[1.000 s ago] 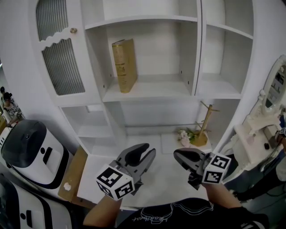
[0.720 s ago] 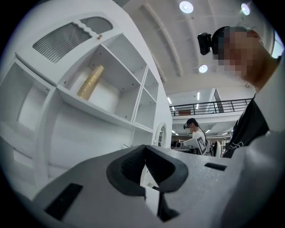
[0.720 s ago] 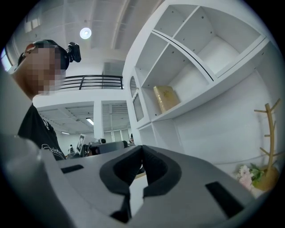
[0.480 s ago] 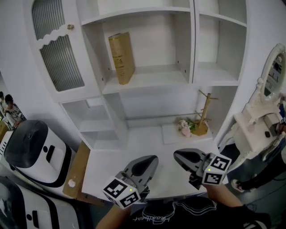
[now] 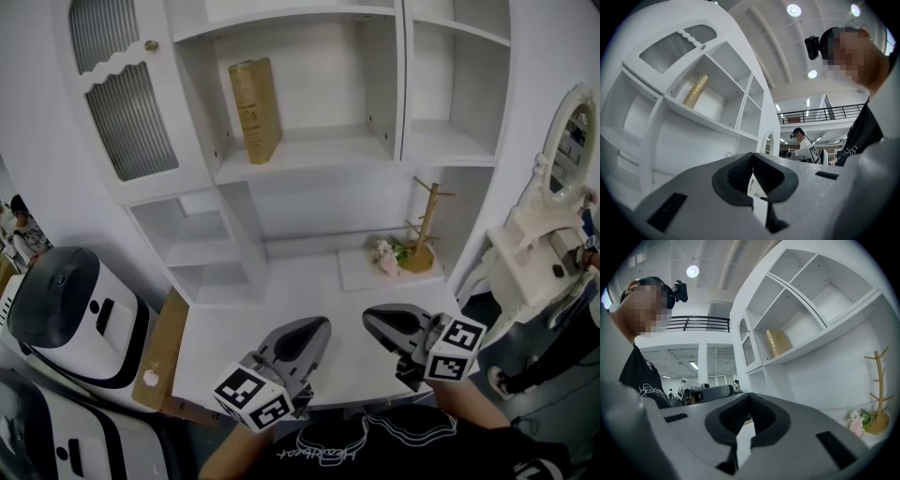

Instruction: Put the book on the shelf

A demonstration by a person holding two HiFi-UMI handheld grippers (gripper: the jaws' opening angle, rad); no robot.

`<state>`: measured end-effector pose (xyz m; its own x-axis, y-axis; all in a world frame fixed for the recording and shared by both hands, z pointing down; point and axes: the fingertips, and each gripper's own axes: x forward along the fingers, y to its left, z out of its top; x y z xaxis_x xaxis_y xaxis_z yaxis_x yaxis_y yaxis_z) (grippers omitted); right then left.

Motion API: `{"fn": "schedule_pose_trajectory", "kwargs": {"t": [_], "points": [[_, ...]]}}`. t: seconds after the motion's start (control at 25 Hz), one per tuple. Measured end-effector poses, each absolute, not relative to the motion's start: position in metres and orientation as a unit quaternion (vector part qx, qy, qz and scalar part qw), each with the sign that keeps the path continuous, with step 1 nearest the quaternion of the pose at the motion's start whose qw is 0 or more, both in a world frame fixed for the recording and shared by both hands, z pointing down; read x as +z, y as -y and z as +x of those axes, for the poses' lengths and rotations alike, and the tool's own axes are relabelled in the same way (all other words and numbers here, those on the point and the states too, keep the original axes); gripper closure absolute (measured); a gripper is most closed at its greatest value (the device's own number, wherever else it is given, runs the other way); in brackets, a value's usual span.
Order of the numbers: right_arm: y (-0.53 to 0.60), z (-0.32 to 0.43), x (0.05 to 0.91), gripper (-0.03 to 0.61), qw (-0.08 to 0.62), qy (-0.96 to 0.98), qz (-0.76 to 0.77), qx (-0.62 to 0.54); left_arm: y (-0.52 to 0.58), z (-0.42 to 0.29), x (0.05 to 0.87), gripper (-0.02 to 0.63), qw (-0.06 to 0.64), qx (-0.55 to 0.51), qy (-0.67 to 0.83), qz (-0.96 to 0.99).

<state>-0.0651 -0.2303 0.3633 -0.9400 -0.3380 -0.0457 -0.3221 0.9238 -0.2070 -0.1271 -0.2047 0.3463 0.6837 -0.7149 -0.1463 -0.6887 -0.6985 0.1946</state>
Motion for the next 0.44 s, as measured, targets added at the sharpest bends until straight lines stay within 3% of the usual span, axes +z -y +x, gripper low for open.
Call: {"fn": "schedule_pose_trajectory", "kwargs": {"t": [0.44], "points": [[0.233, -0.079, 0.368, 0.572, 0.031, -0.982, -0.16, -0.099, 0.207, -0.139, 0.349, 0.609, 0.066, -0.11, 0.392, 0.911]]}}
